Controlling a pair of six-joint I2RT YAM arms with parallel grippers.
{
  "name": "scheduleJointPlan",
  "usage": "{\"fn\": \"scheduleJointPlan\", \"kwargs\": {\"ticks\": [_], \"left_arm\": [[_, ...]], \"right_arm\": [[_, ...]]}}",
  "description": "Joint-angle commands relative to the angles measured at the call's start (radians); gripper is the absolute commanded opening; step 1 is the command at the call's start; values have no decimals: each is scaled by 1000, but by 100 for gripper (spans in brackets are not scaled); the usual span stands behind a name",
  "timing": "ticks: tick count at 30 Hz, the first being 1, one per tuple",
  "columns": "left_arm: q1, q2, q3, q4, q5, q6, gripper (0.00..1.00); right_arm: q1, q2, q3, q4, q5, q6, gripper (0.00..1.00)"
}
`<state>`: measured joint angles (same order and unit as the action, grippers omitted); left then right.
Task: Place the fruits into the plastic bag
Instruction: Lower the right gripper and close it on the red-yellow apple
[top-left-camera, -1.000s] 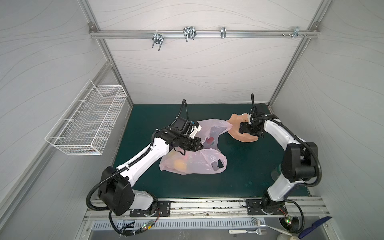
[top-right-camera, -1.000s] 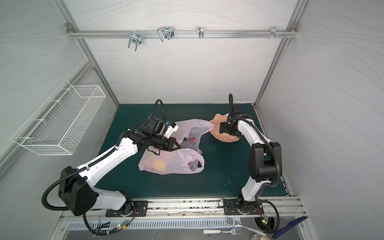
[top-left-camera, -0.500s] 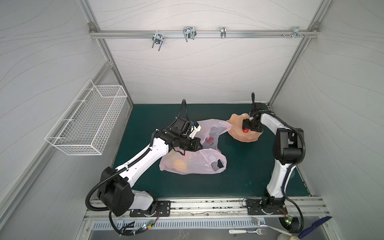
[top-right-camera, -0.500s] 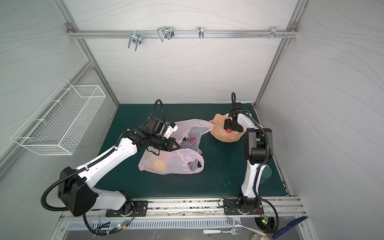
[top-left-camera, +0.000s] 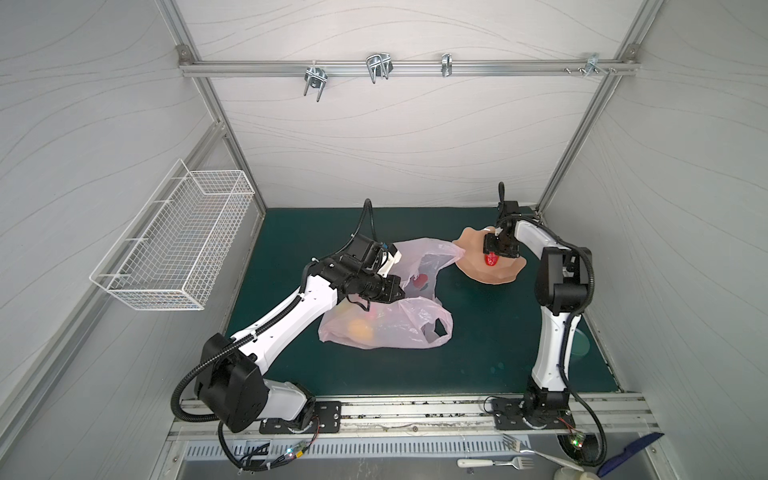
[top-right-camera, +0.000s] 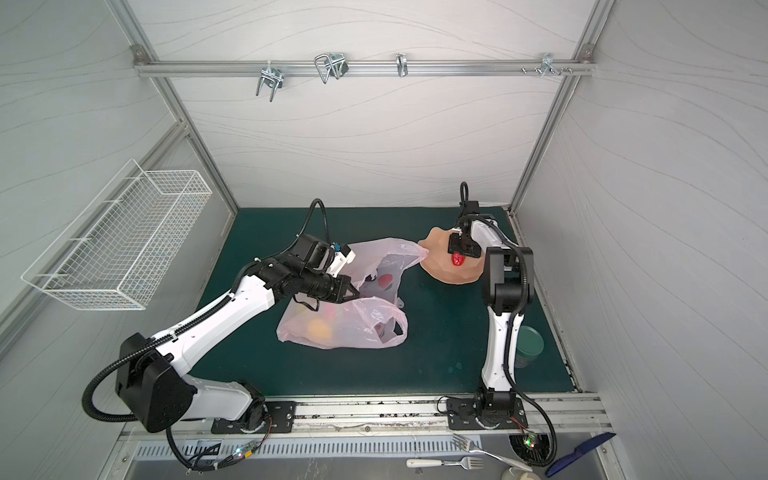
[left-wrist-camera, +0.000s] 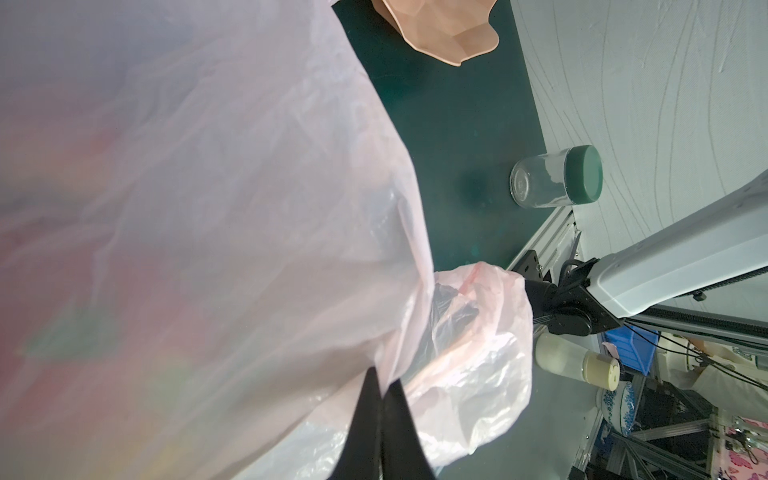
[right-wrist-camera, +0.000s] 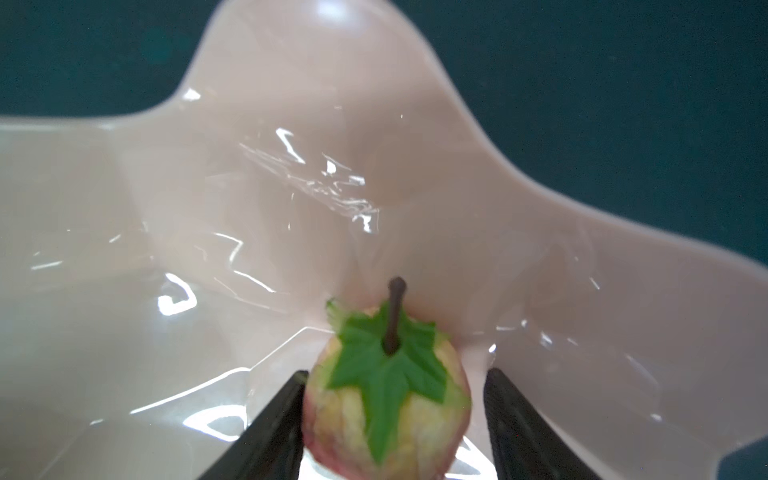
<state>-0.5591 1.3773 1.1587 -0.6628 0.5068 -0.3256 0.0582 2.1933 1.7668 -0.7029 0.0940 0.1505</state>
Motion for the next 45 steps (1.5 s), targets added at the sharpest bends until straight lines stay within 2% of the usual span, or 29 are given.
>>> {"fn": "scheduleJointPlan", "kwargs": {"ticks": [1, 4, 9, 15, 34, 38, 45], "left_arm": [[-4, 11, 36, -4, -7, 8, 0], [-3, 15, 36, -4, -4, 9, 0], [-4, 14, 33, -3, -2, 13, 0], [-5, 11, 27, -3, 1, 16, 0], [-4, 9, 19, 6, 7, 14, 0], [-4, 17, 25, 5, 7, 14, 0], [-3, 35, 41, 10, 9, 17, 0]], "right_arm": [[-5, 23, 26, -47, 10, -22, 62], [-5, 32, 34, -52, 12, -23, 55], [1, 27, 25, -66, 9, -20, 52], [6, -21, 6, -56, -14, -11, 43], [9, -231, -38, -30, -165, 78, 41], [9, -294, -105, -3, -246, 140, 41], [10, -469, -351, 115, -404, 283, 41]]}}
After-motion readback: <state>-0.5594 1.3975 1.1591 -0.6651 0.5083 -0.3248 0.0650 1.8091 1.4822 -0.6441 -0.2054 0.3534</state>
